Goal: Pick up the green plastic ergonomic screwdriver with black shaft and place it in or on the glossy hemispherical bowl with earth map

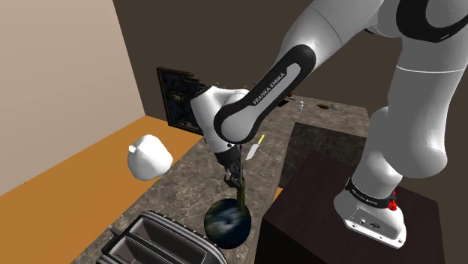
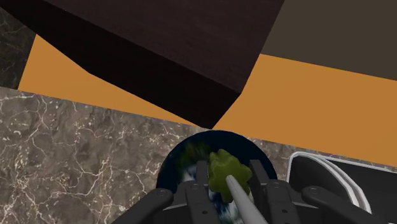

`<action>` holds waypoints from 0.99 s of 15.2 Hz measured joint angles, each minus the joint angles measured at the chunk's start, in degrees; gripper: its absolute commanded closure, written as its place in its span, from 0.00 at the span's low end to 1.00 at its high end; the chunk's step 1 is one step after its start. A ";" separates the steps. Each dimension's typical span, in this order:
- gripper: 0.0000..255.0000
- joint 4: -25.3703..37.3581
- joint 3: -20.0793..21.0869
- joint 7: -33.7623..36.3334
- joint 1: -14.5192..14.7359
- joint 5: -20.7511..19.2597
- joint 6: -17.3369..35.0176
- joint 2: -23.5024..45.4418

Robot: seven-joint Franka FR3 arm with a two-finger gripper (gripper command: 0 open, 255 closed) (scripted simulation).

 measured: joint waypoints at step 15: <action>0.00 -0.80 -0.29 0.38 0.27 -0.96 5.40 4.66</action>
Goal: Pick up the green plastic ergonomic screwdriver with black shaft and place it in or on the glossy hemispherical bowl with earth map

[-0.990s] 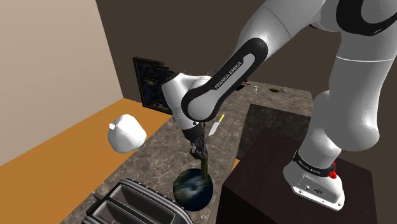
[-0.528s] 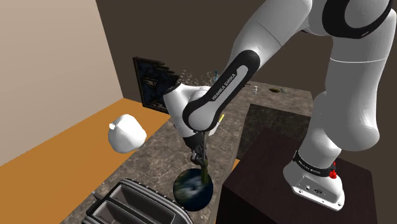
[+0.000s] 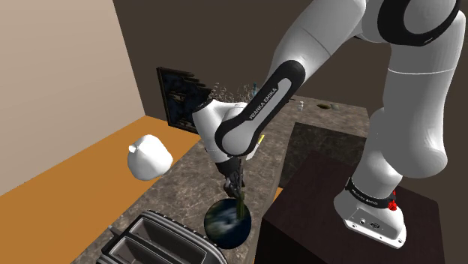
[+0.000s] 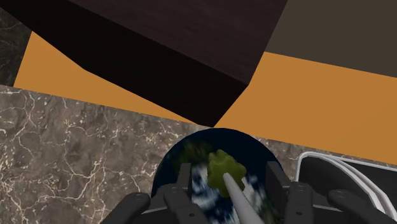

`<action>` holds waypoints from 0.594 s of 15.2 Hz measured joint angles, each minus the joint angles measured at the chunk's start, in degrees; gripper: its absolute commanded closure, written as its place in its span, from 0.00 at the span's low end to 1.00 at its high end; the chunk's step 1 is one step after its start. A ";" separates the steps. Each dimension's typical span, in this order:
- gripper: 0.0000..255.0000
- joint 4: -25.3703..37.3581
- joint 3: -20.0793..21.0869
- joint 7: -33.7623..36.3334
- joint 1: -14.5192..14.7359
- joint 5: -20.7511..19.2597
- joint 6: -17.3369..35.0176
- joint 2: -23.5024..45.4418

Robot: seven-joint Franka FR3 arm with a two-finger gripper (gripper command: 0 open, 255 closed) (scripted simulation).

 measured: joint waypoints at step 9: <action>0.00 3.26 -0.05 -0.48 -0.46 0.33 -5.93 -2.78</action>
